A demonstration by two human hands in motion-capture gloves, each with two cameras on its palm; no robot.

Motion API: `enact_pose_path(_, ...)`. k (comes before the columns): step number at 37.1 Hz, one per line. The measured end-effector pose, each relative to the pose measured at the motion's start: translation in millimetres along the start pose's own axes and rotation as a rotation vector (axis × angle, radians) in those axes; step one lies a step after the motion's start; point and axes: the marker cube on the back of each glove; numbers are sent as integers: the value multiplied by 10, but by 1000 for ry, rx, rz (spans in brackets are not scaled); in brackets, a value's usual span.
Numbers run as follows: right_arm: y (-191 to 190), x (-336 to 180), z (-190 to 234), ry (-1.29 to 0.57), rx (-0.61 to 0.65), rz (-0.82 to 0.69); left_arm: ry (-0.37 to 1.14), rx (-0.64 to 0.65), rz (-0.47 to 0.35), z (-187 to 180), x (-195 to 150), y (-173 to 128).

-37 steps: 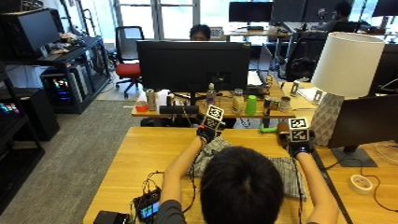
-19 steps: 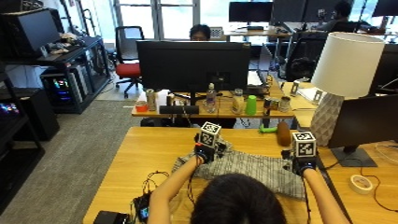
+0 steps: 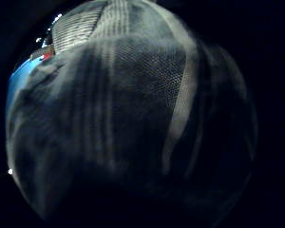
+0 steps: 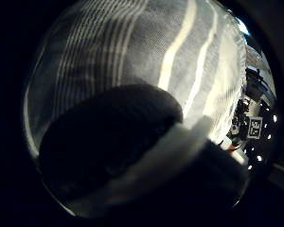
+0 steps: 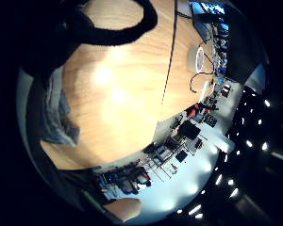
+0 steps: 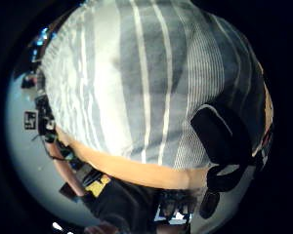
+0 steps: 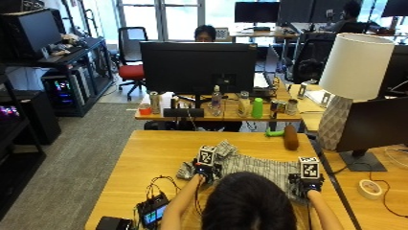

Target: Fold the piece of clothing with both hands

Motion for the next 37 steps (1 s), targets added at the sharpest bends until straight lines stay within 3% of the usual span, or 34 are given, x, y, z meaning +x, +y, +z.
enact_pose_path(12, -108, -25, 76, -54, -36, 46, -17, -36, -22, -31, 18, -53)
enact_pose_path(18, -187, -115, 12, -53, 123, 11, -5, -69, -47, -26, 12, 1)
enact_pose_path(26, -287, -194, -67, 17, 417, -16, 11, -53, -17, -11, 36, 15)
enact_pose_path(31, -293, -182, -77, -2, 440, -16, 15, -13, 23, -22, 49, 25)
enact_pose_path(37, -271, -62, -124, 9, 404, -7, 40, -40, 11, -77, 7, 129)
